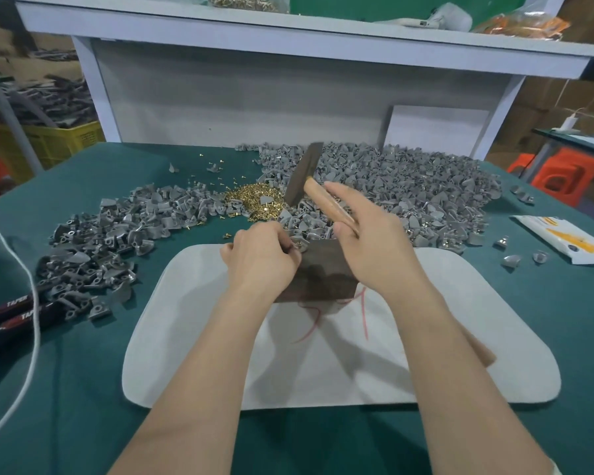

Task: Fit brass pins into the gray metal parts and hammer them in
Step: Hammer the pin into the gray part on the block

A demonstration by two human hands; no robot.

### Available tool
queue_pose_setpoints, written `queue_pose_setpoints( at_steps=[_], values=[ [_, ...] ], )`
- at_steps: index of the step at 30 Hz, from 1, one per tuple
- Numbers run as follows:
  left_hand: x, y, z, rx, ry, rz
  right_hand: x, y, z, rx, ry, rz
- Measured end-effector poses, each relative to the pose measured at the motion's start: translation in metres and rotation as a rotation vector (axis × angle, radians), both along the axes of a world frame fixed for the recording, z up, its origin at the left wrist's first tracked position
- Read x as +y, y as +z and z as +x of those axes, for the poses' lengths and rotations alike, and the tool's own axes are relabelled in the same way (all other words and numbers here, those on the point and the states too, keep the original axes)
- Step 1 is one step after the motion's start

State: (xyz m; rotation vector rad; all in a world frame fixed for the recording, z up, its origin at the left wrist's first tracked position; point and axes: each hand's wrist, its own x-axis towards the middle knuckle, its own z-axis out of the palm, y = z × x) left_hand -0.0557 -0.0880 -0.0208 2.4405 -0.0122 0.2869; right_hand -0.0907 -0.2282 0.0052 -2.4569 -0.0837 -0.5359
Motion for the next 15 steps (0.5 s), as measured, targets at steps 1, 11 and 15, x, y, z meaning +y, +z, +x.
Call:
queue_pose_setpoints(
  at_steps=[1,11,15],
  values=[
    [0.001,0.0,0.0,-0.012,0.013,0.0,-0.003,0.0,-0.003,-0.02,-0.015,-0.006],
    [0.002,-0.001,0.0,-0.055,0.046,-0.021,-0.01,0.005,-0.032,-0.162,-0.031,-0.003],
    [0.003,-0.001,0.001,-0.041,0.033,-0.034,-0.009,0.004,-0.04,-0.062,-0.021,-0.115]
  ],
)
